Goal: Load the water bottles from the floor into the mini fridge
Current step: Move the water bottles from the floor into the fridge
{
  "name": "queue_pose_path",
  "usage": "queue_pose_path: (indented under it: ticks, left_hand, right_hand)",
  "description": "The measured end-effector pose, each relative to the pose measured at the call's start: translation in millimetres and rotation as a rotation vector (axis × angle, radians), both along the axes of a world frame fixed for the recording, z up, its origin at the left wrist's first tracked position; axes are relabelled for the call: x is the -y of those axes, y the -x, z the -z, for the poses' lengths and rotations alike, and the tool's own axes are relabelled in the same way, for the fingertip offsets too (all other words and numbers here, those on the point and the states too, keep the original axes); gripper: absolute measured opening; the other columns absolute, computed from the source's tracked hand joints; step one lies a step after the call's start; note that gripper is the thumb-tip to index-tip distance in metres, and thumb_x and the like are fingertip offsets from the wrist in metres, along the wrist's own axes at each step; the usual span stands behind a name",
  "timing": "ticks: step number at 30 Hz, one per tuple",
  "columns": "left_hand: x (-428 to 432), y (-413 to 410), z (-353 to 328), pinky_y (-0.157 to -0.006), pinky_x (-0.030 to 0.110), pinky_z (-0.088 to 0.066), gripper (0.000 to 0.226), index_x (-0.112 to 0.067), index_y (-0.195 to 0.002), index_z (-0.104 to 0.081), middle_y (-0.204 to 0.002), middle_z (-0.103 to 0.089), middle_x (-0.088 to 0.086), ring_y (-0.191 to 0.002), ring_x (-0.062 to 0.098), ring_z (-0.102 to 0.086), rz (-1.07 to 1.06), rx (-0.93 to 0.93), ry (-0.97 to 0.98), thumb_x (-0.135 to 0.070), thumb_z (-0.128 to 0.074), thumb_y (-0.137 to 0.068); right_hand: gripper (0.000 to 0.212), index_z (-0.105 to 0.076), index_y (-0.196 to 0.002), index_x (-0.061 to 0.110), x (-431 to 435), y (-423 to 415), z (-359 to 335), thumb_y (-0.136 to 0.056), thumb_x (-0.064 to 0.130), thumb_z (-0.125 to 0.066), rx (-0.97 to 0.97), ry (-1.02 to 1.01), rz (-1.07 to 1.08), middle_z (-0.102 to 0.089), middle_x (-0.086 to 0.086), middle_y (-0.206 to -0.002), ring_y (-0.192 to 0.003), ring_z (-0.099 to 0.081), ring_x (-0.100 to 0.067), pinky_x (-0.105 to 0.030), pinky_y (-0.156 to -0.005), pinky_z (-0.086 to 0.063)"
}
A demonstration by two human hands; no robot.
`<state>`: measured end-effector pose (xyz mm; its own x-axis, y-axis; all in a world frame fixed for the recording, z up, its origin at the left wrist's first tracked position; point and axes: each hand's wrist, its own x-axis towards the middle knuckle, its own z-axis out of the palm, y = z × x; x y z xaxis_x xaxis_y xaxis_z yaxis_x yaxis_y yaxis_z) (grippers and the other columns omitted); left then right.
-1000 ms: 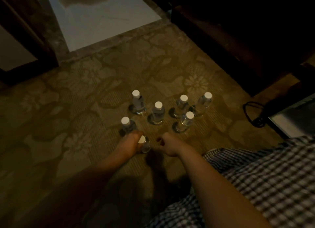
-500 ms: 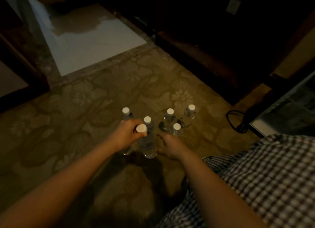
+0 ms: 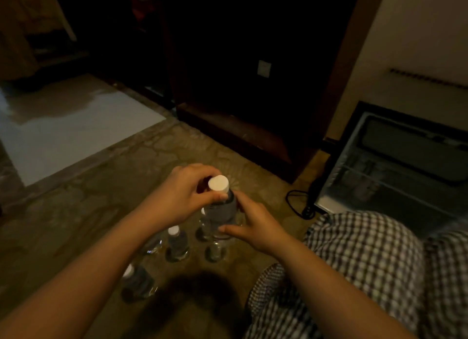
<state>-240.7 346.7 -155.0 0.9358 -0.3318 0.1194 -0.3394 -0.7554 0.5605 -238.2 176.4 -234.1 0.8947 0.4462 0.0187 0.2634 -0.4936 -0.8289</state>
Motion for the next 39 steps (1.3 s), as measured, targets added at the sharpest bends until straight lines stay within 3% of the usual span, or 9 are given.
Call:
queue_pose_path:
  ticks: [4, 9, 13, 17, 23, 25, 31, 35, 39]
  left_hand:
    - [34.2, -16.6, -25.2, -0.071, 0.023, -0.048, 0.021, -0.031, -0.097, -0.061, -0.091, -0.060, -0.011, -0.083, 0.003, -0.056, 0.095, 0.081, 0.017, -0.034, -0.067, -0.077]
    - [82.7, -39.1, -49.7, -0.068, 0.011, -0.040, 0.029, -0.024, -0.104, -0.063, -0.089, -0.056, -0.016, -0.083, -0.002, -0.053, 0.166, 0.217, 0.048, -0.035, -0.067, -0.077]
    - [127.4, -56.0, -62.9, -0.077, 0.023, -0.045, 0.032, -0.022, -0.106, -0.063, -0.099, -0.061, -0.007, -0.091, 0.007, -0.055, 0.215, 0.274, 0.131, -0.035, -0.068, -0.076]
    - [177.5, -72.6, -67.9, -0.079, 0.020, -0.044, 0.033, -0.025, -0.108, -0.062, -0.101, -0.060, -0.008, -0.094, 0.006, -0.055, 0.270, 0.276, 0.207, -0.038, -0.067, -0.078]
    - [259.4, -95.3, -59.5, -0.071, 0.002, -0.036, 0.031, -0.023, -0.112, -0.063, -0.093, -0.054, -0.011, -0.084, 0.000, -0.051, 0.354, 0.199, 0.356, -0.032, -0.064, -0.082]
    - [283.8, -104.4, -52.9, -0.072, 0.005, -0.037, 0.029, -0.021, -0.111, -0.063, -0.100, -0.058, -0.007, -0.091, 0.005, -0.053, 0.393, 0.156, 0.353, -0.030, -0.063, -0.084]
    - [362.3, -137.9, -21.4, -0.081, 0.036, -0.053, 0.017, -0.018, -0.094, -0.069, -0.092, -0.070, 0.001, -0.088, 0.012, -0.063, 0.530, 0.002, 0.245, -0.030, -0.061, -0.085]
    - [404.9, -162.0, 7.2, -0.089, 0.036, -0.052, 0.022, -0.017, -0.102, -0.070, -0.103, -0.070, 0.004, -0.097, 0.014, -0.063, 0.581, -0.151, 0.134, -0.028, -0.064, -0.084]
    - [437.1, -183.8, 43.4, -0.087, 0.032, -0.053, 0.024, -0.015, -0.103, -0.070, -0.104, -0.070, 0.005, -0.096, 0.014, -0.064, 0.643, -0.258, 0.024, -0.026, -0.066, -0.082]
  right_hand:
    - [0.064, -0.040, -0.134, 0.025, 30.4, -6.6, -18.4, -0.079, 0.029, -0.071, 0.112, 0.011, 0.102, -0.055, 0.007, -0.131, -0.118, -0.053, -0.008, -0.032, -0.098, -0.047]
    - [0.059, -0.040, -0.131, 0.029, 78.4, -21.0, -47.9, -0.079, 0.034, -0.068, 0.221, 0.025, 0.191, -0.055, 0.012, -0.128, -0.115, -0.054, -0.006, -0.034, -0.094, -0.049]
    - [0.057, -0.042, -0.129, 0.029, 123.3, -29.8, -65.0, -0.079, 0.026, -0.069, 0.253, 0.006, 0.287, -0.058, 0.012, -0.122, -0.110, -0.058, -0.003, -0.032, -0.091, -0.052]
    - [0.054, -0.044, -0.125, 0.031, 170.0, -32.2, -78.1, -0.079, 0.017, -0.068, 0.263, 0.000, 0.379, -0.062, 0.011, -0.116, -0.102, -0.061, -0.001, -0.028, -0.086, -0.054]
    - [0.052, -0.046, -0.123, 0.032, 245.0, -38.9, -76.7, -0.078, 0.023, -0.070, 0.278, 0.113, 0.544, -0.064, 0.011, -0.112, -0.102, -0.062, -0.006, -0.041, -0.087, -0.054]
    - [0.051, -0.046, -0.122, 0.033, 266.2, -41.3, -70.8, -0.077, 0.029, -0.070, 0.277, 0.191, 0.599, -0.065, 0.010, -0.111, -0.101, -0.063, -0.010, -0.043, -0.084, -0.053]
    - [0.056, -0.048, -0.121, 0.027, 325.2, -49.1, -32.5, -0.073, 0.042, -0.072, 0.173, 0.289, 0.773, -0.066, 0.006, -0.112, -0.100, -0.063, -0.012, -0.036, -0.086, -0.053]
    - [0.055, -0.048, -0.121, 0.025, 357.1, -55.4, 7.4, -0.074, 0.039, -0.074, 0.070, 0.282, 0.848, -0.066, 0.005, -0.113, -0.102, -0.063, -0.012, -0.033, -0.088, -0.052]
    - [0.053, -0.049, -0.117, 0.026, 380.3, -65.7, 53.9, -0.072, 0.037, -0.076, -0.037, 0.202, 0.898, -0.067, 0.005, -0.110, -0.101, -0.064, -0.012, -0.037, -0.089, -0.053]
